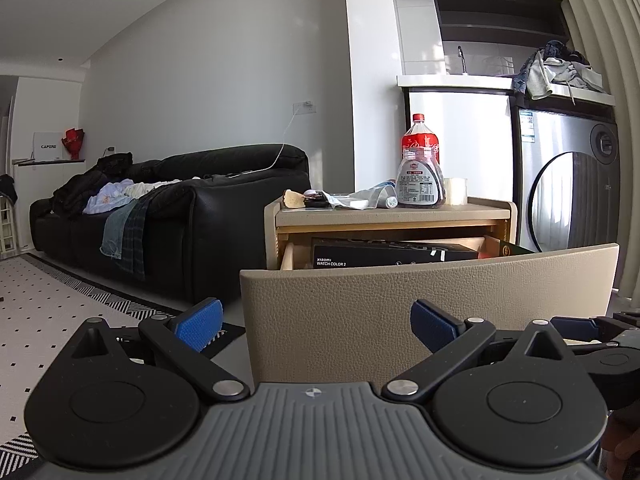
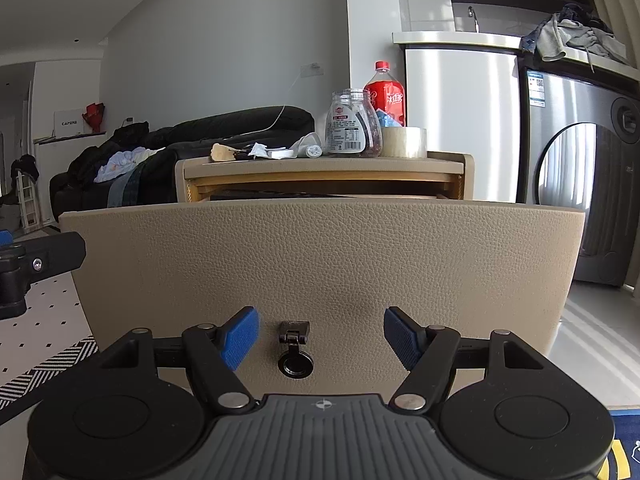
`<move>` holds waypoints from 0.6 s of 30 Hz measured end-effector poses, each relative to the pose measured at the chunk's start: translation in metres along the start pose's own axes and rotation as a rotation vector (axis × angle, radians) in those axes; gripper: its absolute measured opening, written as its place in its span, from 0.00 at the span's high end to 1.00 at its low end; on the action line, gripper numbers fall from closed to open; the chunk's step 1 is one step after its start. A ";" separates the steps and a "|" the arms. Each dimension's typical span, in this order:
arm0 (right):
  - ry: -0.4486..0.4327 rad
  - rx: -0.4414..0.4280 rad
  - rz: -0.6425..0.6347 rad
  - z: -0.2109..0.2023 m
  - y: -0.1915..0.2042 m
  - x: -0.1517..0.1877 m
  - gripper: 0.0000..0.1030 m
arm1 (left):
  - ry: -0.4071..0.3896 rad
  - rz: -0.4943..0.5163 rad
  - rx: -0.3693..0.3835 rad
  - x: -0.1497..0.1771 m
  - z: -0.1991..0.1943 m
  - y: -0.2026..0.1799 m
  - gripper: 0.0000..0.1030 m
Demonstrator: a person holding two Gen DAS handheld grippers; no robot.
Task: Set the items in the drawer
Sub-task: 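Move the right gripper to the drawer front and close on its knob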
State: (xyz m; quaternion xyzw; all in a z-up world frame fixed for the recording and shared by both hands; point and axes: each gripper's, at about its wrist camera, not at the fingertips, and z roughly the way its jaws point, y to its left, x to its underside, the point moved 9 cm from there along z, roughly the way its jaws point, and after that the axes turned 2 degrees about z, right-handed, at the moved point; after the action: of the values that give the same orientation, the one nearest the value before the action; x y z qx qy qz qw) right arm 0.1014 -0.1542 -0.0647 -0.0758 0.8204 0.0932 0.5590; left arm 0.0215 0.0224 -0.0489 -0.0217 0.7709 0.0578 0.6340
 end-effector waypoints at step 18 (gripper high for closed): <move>0.029 0.029 -0.004 0.017 0.013 0.016 0.71 | 0.036 -0.024 -0.002 0.012 -0.012 0.001 0.00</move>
State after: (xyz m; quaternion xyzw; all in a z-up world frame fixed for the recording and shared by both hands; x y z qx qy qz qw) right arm 0.1076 -0.1377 -0.0844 -0.0708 0.8294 0.0789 0.5485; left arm 0.0071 0.0221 -0.0587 -0.0328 0.7819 0.0506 0.6205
